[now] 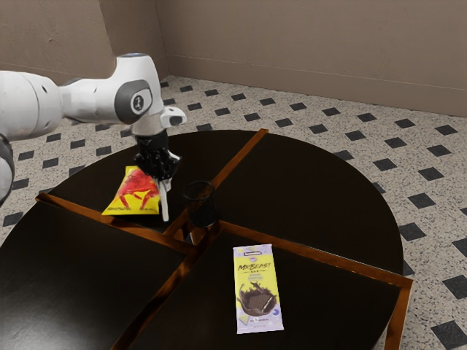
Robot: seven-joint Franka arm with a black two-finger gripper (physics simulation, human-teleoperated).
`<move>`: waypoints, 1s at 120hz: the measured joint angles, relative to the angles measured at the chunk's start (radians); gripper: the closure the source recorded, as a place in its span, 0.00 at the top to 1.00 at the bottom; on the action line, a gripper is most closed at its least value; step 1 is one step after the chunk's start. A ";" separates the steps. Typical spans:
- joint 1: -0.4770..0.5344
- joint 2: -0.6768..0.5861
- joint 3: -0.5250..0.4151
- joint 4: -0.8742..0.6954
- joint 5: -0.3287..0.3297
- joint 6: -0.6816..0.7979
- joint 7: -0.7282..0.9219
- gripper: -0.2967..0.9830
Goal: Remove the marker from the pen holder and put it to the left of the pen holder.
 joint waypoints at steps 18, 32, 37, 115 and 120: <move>0.026 0.153 0.000 0.153 -0.013 -0.136 -0.001 0.19; 0.042 0.215 0.001 0.216 -0.031 -0.181 0.002 0.22; 0.043 0.226 0.001 0.227 -0.037 -0.183 0.003 0.23; 0.064 0.326 0.001 0.254 -0.205 0.128 0.091 0.50; 0.064 0.265 0.003 0.215 -0.212 0.126 0.099 0.55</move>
